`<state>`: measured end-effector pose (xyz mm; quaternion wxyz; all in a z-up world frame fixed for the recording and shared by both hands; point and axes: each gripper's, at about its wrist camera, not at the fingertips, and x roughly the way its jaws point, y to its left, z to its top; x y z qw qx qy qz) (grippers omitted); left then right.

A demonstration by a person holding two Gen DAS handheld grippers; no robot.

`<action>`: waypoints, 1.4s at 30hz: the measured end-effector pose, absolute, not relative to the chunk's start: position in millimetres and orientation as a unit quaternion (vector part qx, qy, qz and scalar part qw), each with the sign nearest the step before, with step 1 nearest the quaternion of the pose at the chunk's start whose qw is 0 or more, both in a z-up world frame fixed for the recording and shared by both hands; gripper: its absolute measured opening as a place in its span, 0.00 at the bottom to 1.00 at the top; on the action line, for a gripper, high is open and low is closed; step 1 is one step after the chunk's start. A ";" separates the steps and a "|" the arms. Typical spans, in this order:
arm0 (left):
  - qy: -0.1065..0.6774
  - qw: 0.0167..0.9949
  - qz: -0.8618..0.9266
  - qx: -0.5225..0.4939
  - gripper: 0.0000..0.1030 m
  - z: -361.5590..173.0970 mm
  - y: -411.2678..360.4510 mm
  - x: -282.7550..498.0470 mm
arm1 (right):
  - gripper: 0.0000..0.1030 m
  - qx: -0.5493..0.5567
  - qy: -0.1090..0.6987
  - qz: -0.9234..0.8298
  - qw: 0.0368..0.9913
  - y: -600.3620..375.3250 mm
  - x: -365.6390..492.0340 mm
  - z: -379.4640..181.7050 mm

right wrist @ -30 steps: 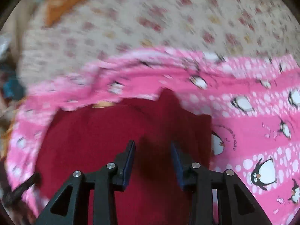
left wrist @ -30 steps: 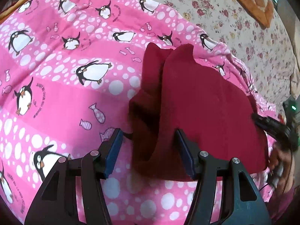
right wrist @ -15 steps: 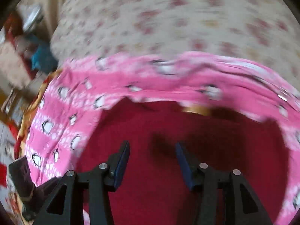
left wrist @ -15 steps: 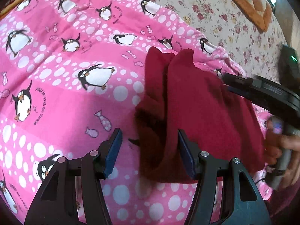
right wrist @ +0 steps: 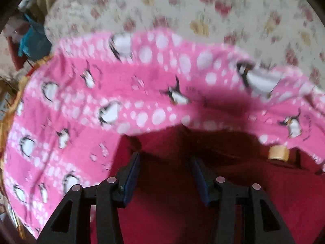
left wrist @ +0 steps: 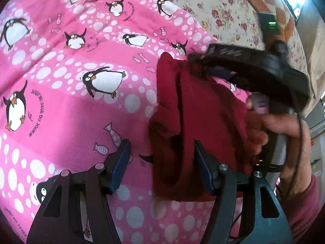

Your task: Fold small clothes

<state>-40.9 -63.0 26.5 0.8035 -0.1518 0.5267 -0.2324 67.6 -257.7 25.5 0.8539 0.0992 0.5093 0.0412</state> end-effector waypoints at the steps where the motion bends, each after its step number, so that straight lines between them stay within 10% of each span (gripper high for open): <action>1: 0.526 0.803 -0.233 -0.155 0.61 26.5 -62.6 -41.1 | 0.48 0.096 0.495 0.047 0.862 -257.0 64.2 34.2; 5: 0.521 0.808 -0.234 -0.146 0.61 28.3 -64.8 -44.6 | 0.73 0.047 0.483 0.093 0.870 -232.5 69.2 43.1; 8: 0.522 0.806 -0.236 -0.149 0.61 28.5 -64.7 -43.7 | 0.71 -0.005 0.524 0.112 0.844 -206.4 85.4 19.0; 12: 0.524 0.803 -0.237 -0.154 0.61 27.5 -61.8 -43.2 | 0.23 -0.062 0.531 0.097 0.839 -196.5 87.7 3.7; 16: 0.525 0.804 -0.236 -0.151 0.61 27.4 -63.0 -40.0 | 0.00 -0.050 0.488 0.078 0.868 -208.4 87.6 24.4; 25: 0.523 0.805 -0.234 -0.151 0.61 27.7 -63.3 -40.0 | 0.06 0.014 0.501 0.099 0.860 -215.9 81.7 24.3; 29: 0.522 0.807 -0.231 -0.150 0.61 27.7 -63.9 -40.9 | 0.46 0.014 0.493 0.110 0.863 -222.5 68.7 40.6; 33: 0.521 0.808 -0.231 -0.148 0.61 27.3 -64.4 -41.2 | 0.44 -0.005 0.526 0.114 0.843 -209.6 79.7 16.5; 36: 0.523 0.807 -0.230 -0.148 0.61 27.1 -64.3 -40.0 | 0.16 -0.050 0.521 0.091 0.847 -201.6 79.4 6.9; 42: 0.522 0.809 -0.230 -0.140 0.65 26.6 -68.5 -37.9 | 0.11 -0.039 0.514 0.078 0.853 -209.1 77.3 10.5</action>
